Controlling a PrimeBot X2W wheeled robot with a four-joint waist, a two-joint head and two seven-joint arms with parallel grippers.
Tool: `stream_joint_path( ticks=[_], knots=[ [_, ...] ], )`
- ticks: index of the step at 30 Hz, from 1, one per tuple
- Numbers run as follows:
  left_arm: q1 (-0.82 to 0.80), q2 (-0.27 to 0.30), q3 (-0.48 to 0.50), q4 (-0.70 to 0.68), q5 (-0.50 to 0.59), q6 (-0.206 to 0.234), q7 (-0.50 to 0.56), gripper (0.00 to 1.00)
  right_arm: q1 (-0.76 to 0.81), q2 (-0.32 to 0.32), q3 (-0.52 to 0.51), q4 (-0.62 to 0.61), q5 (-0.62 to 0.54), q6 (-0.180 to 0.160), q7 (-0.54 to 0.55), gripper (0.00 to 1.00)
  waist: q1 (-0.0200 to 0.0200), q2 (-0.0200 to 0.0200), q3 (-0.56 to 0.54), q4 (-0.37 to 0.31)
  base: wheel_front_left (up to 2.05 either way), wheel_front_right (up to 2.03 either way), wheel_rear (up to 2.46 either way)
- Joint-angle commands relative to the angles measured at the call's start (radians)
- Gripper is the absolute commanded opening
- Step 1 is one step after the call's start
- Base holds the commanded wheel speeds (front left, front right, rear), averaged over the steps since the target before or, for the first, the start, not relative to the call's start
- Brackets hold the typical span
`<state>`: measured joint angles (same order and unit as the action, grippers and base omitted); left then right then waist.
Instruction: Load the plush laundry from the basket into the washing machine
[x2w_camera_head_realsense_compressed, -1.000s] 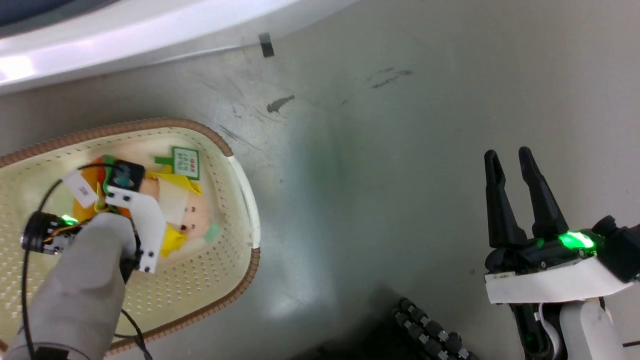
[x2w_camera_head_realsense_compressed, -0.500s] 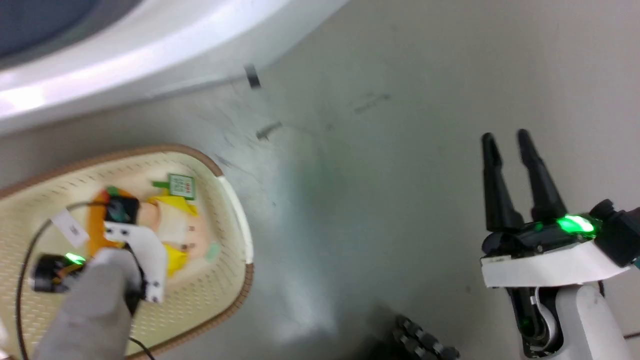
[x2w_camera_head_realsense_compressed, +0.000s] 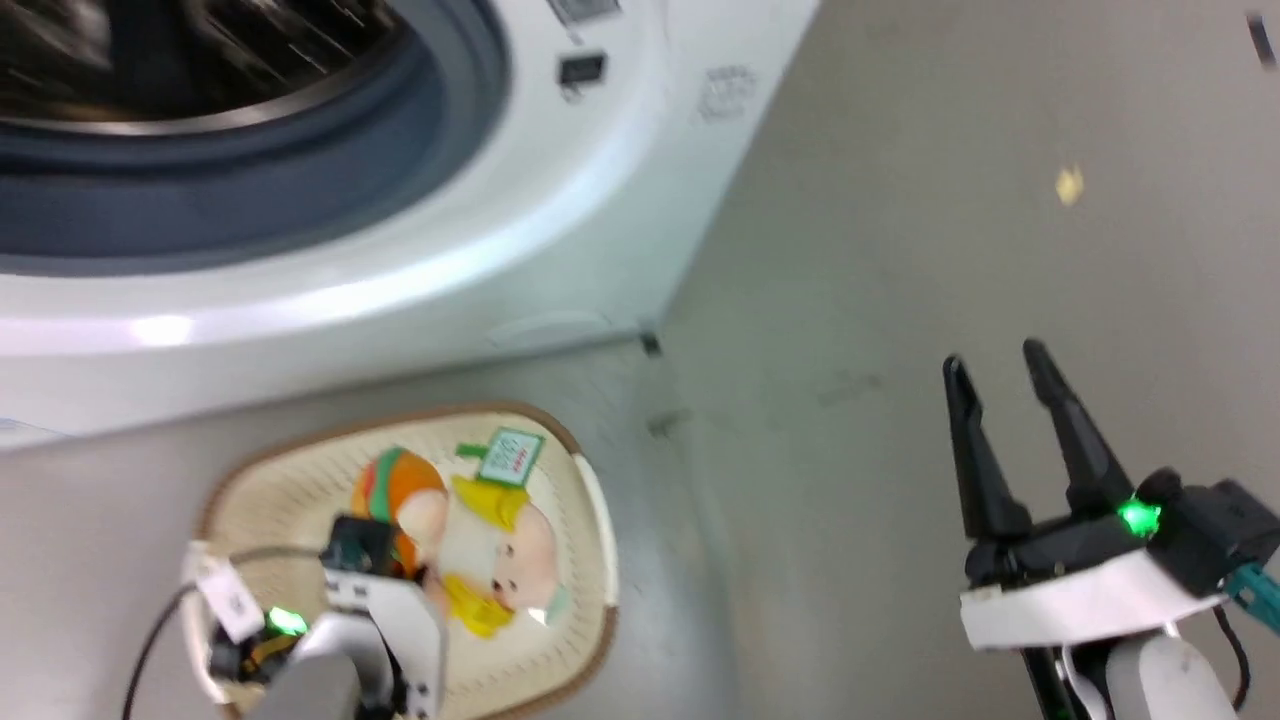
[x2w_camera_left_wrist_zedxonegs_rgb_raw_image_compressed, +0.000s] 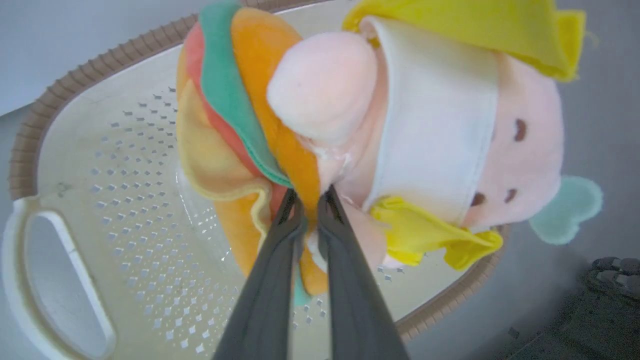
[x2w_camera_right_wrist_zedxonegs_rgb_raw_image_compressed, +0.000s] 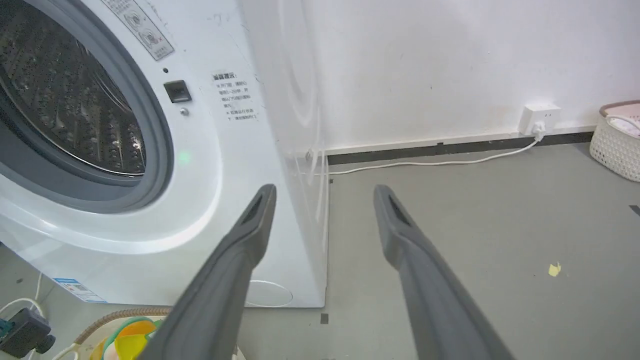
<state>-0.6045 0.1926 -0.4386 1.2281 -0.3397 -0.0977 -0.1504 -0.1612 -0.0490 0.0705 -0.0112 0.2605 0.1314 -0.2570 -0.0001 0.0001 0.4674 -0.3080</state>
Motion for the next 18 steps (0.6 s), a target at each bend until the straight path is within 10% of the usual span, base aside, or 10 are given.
stream_joint_path(
  ticks=[1,7,18],
  knots=[
    [0.041,-0.015,0.008,-0.014,-0.020,-0.008,-0.041,0.00,0.031,-0.001,-0.012,0.003,-0.019,-0.001,-0.005,1.00,0.0001,-0.0001,-0.149,0.105,0.00,0.00,0.00],
    [0.102,-0.037,0.041,-0.099,-0.065,-0.018,-0.102,0.00,0.087,-0.001,-0.040,0.003,-0.046,-0.001,-0.005,1.00,0.0001,-0.0001,-0.234,0.163,0.00,0.00,0.00],
    [0.375,-0.034,0.216,-0.680,-0.057,0.042,-0.111,0.00,0.171,-0.001,-0.048,0.005,-0.054,-0.001,-0.005,1.00,0.0001,-0.0001,-0.348,0.225,0.00,0.00,0.00]
  ],
)
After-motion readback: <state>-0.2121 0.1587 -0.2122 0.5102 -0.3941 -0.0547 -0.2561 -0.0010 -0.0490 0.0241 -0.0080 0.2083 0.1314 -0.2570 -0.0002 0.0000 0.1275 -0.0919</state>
